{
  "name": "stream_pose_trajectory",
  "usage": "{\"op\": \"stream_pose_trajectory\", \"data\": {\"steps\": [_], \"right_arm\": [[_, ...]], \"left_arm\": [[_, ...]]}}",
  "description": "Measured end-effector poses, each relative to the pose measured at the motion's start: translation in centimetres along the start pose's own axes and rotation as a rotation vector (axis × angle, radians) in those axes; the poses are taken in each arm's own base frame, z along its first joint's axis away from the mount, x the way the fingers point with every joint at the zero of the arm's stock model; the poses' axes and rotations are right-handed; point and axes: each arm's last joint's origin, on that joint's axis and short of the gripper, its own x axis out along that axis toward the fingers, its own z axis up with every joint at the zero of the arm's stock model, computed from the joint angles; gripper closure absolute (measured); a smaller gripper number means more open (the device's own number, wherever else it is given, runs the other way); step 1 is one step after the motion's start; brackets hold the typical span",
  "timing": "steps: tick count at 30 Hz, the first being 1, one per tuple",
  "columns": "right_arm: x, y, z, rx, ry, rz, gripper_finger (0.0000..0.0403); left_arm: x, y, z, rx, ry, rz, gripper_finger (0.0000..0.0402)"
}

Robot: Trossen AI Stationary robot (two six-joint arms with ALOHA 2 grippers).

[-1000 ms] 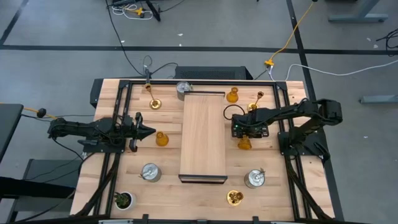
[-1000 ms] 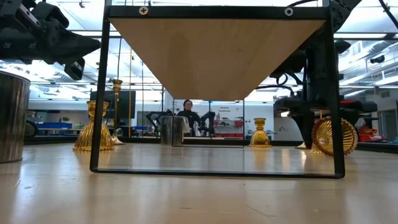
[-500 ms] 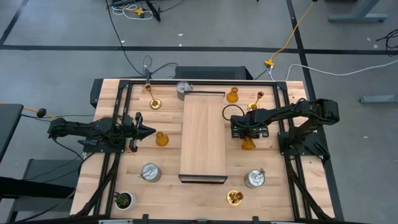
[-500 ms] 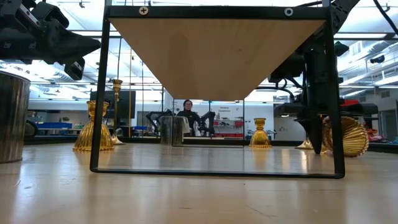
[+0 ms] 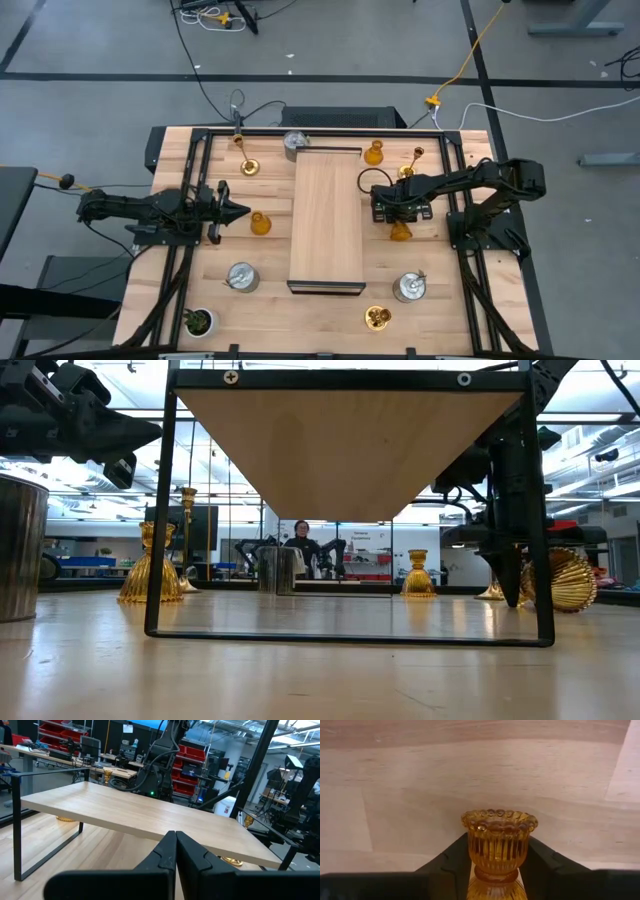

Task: Pick & Place candle stick holders
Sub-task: Put the bottom right glass candle holder on the shelf

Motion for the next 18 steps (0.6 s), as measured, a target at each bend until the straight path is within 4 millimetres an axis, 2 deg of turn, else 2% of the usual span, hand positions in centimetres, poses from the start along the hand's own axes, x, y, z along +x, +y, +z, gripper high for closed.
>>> {"op": "stream_pose_trajectory", "data": {"steps": [18], "right_arm": [[-0.01,-0.04,0.03,-0.035,-0.011,-0.006,0.0279]], "left_arm": [[0.0,0.0,0.01,0.0,0.0,0.0,0.0392]]}}
